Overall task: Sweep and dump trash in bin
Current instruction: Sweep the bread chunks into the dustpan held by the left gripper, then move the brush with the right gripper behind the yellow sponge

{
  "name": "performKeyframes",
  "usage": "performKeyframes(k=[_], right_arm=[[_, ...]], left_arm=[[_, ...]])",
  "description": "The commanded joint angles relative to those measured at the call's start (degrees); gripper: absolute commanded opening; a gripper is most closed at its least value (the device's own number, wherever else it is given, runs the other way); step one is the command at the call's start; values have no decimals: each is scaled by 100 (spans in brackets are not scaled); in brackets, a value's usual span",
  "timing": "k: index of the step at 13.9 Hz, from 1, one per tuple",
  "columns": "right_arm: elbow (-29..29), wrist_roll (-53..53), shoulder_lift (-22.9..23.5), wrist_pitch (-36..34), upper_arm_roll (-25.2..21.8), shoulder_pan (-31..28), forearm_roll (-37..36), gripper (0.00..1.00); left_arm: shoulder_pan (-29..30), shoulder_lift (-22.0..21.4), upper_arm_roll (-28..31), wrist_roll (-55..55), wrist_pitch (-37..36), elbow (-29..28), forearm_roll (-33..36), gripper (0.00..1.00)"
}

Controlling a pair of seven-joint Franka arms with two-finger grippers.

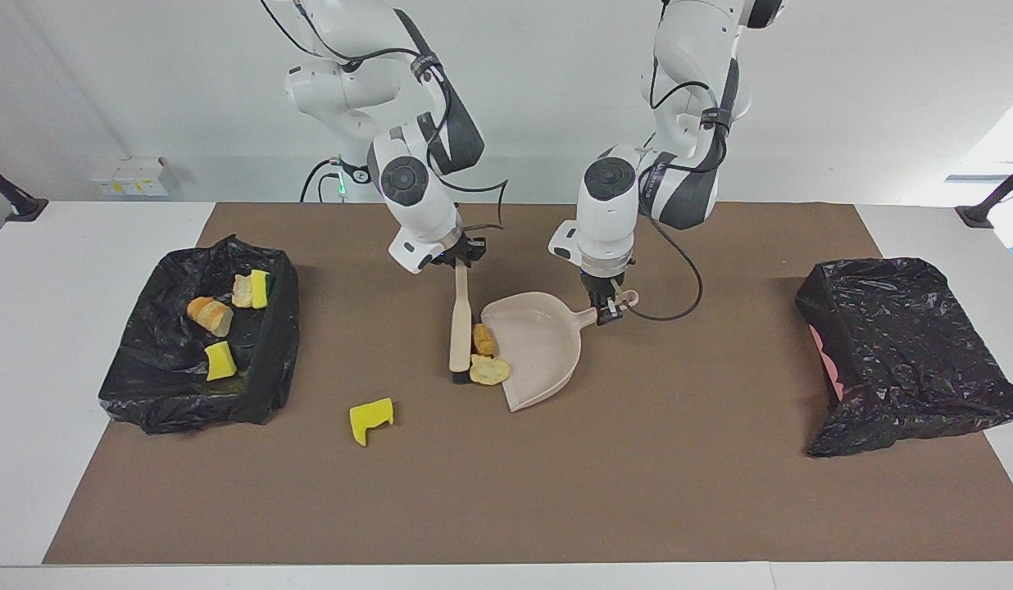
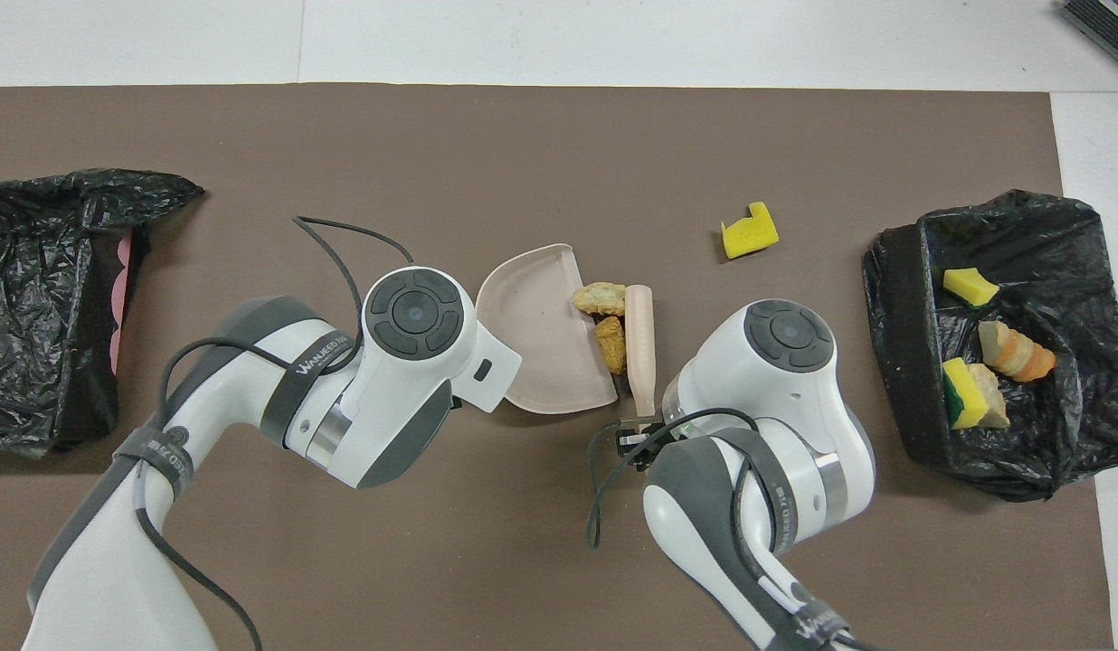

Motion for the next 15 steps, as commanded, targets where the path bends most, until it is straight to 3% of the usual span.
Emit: performKeyframes(k=[1,6,11,15], right_arm=[[80,-265,-97,-190,40,460,87,0],[1029,-186,-106,-1429,-3,444,8,0],[1205,-212,113,-1325,-30,-161,-860,0],[1749,-370,526,-1325,-12,-926,-1897,0]], left_arm=[[-249,-7,29,76,416,-244,41,0],[-346,28,55,50,627,-270,41,0],[-223,81,64,-142,655,-200,23,0],[-214,81,64,-487,584,-191,23,0]])
